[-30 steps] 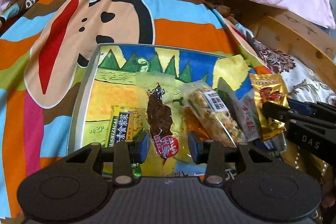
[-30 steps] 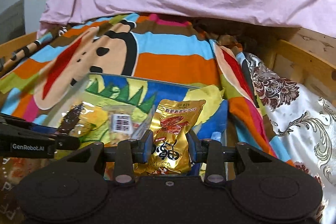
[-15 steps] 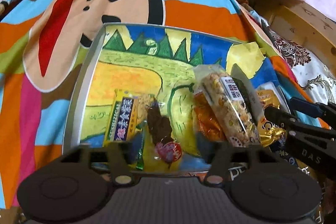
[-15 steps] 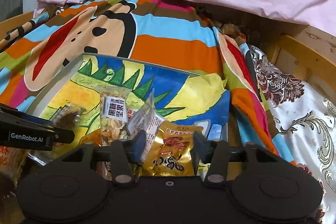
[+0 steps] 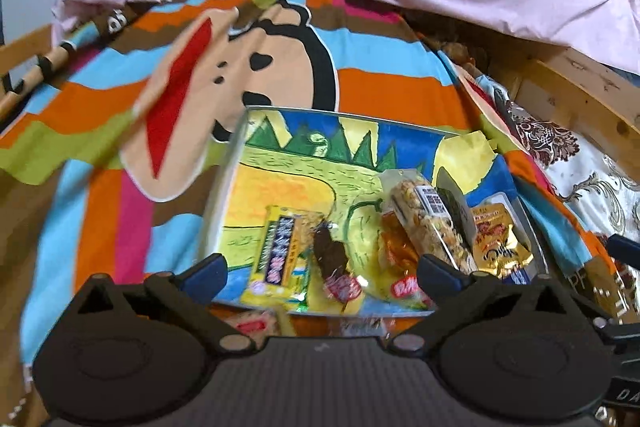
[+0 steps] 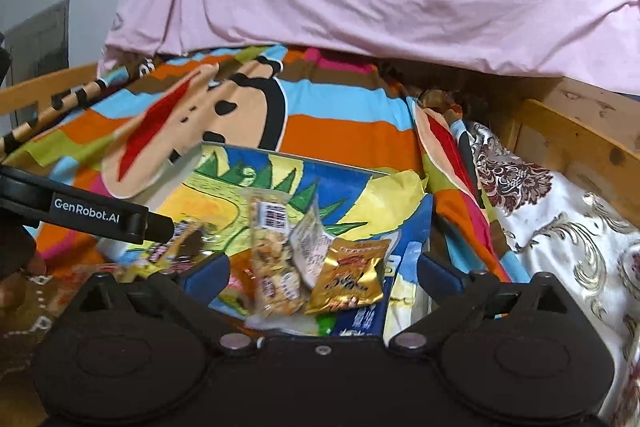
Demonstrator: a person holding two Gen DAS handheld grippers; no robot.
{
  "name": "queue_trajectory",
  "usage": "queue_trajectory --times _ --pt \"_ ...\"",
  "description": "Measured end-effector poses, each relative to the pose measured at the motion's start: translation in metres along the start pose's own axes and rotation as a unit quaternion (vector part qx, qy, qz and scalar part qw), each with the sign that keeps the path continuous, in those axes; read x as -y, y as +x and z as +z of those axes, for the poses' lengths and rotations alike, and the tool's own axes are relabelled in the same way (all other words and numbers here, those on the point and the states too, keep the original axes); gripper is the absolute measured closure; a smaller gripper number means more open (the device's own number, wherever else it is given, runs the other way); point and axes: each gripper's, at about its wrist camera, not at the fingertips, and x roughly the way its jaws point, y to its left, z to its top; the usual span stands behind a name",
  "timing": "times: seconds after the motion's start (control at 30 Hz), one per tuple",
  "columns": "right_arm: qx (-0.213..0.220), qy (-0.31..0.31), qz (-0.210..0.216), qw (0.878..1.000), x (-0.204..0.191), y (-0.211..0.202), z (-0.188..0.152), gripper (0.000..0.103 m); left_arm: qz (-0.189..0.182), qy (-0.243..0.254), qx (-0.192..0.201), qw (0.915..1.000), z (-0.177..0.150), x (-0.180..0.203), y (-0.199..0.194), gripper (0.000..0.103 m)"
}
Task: Organize snacks
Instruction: 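Open both tools and raise them away from the tray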
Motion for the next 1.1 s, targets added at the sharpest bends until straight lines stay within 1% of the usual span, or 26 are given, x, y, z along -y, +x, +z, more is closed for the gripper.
queue_trajectory --times 0.17,0.27,0.4,0.53,0.7,0.77,0.93,1.1 --pt "0.013 0.003 -0.005 1.0 -0.012 -0.035 -0.003 0.001 0.012 -0.002 0.026 0.9996 -0.02 -0.01 -0.036 0.0" --pt "0.024 0.013 0.003 1.0 -0.017 -0.057 -0.01 0.001 0.019 0.002 0.037 0.9991 -0.034 -0.013 -0.056 0.0" --pt "0.03 0.033 0.019 0.999 -0.02 -0.083 -0.024 0.001 0.022 0.016 0.038 0.9989 -0.055 -0.018 -0.078 0.0" --pt "0.028 0.029 0.023 0.999 -0.026 -0.103 -0.041 0.001 0.026 0.034 0.034 0.9985 -0.078 -0.02 -0.093 0.0" --pt "0.007 0.03 0.033 0.999 -0.033 -0.115 -0.062 0.001 0.032 0.052 0.021 0.9979 -0.105 -0.02 -0.103 0.0" --pt "0.002 0.028 0.034 0.999 -0.036 -0.118 -0.069 0.001 0.035 0.066 0.015 0.9971 -0.115 -0.019 -0.105 0.0" --pt "-0.015 0.028 0.035 0.999 -0.041 -0.121 -0.087 0.001 0.055 0.096 0.004 0.9938 -0.135 -0.019 -0.109 0.0" --pt "-0.035 0.035 0.03 0.998 -0.042 -0.118 -0.101 0.001 0.068 0.095 -0.01 0.9931 -0.143 -0.026 -0.108 0.0"
